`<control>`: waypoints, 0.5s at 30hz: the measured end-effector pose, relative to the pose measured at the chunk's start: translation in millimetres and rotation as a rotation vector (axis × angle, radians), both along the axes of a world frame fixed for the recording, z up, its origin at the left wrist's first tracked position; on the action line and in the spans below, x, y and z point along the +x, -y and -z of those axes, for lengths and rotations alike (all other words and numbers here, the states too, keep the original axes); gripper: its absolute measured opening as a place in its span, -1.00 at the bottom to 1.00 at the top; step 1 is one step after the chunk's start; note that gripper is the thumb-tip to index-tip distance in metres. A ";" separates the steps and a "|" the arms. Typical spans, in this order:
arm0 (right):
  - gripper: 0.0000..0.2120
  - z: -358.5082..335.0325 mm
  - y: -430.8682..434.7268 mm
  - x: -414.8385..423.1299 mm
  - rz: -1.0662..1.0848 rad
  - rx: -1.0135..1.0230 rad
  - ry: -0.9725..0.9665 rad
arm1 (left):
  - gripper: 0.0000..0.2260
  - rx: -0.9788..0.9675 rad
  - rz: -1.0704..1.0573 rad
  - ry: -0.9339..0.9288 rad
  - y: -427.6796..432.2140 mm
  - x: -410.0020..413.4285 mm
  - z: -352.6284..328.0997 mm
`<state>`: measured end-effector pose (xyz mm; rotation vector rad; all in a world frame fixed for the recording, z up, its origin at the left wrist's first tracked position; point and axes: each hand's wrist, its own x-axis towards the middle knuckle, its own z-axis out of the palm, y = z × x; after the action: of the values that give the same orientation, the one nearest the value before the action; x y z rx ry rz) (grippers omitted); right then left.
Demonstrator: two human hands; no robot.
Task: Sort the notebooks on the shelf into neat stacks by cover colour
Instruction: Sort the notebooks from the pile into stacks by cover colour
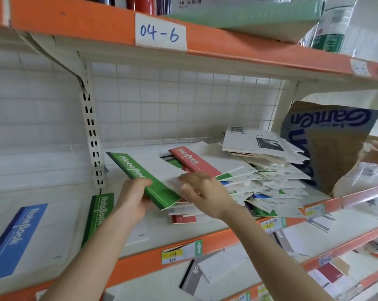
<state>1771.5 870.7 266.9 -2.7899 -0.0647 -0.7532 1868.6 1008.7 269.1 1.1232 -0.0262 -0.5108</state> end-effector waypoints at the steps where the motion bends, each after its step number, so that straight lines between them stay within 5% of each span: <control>1: -0.44 -2.1 11.1 3.1 0.097 -0.008 0.003 | -0.82 -0.003 -0.015 -0.003 -4.2 2.0 0.1; 6: -0.54 -0.8 48.1 16.6 0.394 -0.141 -0.287 | -0.79 -0.022 -0.017 0.006 -18.1 5.8 1.9; 15: -0.67 -8.1 37.7 10.0 0.460 -0.196 -0.066 | -0.73 -0.041 -0.026 0.006 -32.1 3.8 4.4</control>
<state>1781.5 833.0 275.0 -3.0515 0.5626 -0.7860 1872.4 1040.8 264.7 1.0833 -0.0273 -0.4817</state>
